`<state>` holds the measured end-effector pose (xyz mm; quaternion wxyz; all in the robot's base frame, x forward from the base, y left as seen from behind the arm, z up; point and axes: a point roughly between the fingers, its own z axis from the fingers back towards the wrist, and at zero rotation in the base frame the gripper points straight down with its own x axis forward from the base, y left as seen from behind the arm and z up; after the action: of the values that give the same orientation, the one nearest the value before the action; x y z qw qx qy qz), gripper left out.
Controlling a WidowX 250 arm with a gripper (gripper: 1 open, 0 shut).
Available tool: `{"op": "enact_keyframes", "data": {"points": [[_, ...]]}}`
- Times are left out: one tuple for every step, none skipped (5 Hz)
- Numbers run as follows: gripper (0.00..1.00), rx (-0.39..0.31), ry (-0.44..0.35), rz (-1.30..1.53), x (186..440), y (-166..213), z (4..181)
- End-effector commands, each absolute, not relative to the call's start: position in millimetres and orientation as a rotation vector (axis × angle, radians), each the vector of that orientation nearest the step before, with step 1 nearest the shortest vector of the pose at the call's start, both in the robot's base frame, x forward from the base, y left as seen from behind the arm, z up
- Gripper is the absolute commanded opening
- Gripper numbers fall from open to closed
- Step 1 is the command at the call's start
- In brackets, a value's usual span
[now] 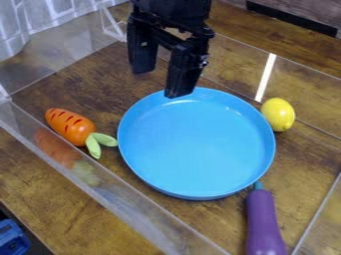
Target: Move the carrot to the left side
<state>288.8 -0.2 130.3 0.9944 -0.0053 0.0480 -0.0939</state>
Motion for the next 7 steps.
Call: {"op": "enact_keyframes", "data": {"points": [[1.0, -0.002, 0.011, -0.102, 293, 18, 149.6], [1.0, 0.003, 0.0, -0.038, 299, 29, 145.6], [1.0, 0.001, -0.002, 0.009, 302, 38, 141.2], [1.0, -0.003, -0.001, 0.006, 295, 37, 138.9], [1.0, -0.005, 0.002, -0.003, 290, 37, 136.2], [1.0, -0.009, -0.007, 0.003, 293, 38, 127.9], [1.0, -0.011, -0.009, 0.029, 294, 41, 119.2]]}}
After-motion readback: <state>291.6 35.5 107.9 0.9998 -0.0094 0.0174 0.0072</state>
